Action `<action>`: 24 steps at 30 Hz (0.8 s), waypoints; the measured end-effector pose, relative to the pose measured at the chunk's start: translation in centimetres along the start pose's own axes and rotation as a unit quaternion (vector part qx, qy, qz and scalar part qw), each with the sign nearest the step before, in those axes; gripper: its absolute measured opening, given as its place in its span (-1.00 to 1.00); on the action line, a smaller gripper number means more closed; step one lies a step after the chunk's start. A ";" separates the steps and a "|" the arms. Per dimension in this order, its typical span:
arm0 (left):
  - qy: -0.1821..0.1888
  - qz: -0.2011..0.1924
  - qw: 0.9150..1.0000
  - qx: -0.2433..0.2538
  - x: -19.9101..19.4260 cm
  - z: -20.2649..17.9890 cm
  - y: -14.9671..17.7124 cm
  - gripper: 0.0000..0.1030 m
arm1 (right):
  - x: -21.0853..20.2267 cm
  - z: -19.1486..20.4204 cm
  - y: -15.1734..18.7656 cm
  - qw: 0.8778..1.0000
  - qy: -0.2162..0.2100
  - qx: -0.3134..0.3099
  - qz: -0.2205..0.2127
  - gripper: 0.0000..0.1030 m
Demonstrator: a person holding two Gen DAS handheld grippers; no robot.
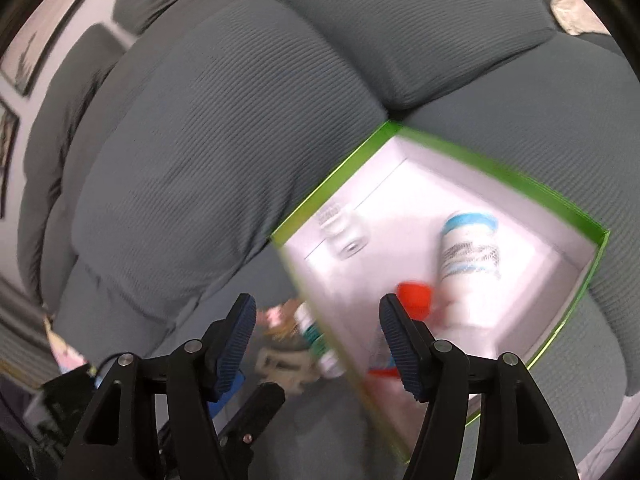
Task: Organize rigid objects
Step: 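Move the right gripper back to the beige hair clip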
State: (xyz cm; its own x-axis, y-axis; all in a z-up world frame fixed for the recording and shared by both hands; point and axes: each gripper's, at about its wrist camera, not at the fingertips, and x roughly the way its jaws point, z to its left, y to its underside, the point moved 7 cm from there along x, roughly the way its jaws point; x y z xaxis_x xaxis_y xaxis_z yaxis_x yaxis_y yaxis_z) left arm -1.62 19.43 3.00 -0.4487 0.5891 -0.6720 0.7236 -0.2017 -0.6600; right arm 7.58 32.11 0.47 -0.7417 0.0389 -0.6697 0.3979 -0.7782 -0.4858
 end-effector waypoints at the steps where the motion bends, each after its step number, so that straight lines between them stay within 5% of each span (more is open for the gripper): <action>1: -0.007 0.000 1.000 -0.005 -0.1 0.7 0.4 0.23 | 0.3 0.5 0.7 1.000 -0.001 -0.008 0.009 0.28; 9: 0.001 0.023 0.998 -0.061 1.4 4.4 2.9 0.23 | 4.1 2.5 4.5 0.995 -0.044 -0.012 0.085 0.28; 19: 0.030 0.038 0.994 -0.097 3.8 6.8 1.4 0.23 | 7.9 2.9 5.9 0.992 0.024 -0.027 0.119 0.28; 24: 0.026 0.041 0.994 -0.097 4.4 7.3 1.2 0.23 | 7.8 4.0 6.2 0.992 0.005 -0.027 0.123 0.28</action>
State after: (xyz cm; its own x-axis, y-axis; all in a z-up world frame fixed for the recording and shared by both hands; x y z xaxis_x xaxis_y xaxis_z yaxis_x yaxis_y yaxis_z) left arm -6.60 16.05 -3.19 -0.3599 0.6175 -0.6993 0.8468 -0.0984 -0.5227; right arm 2.13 25.10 -5.47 -0.6126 -0.1417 -0.7776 0.5950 -0.7303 -0.3356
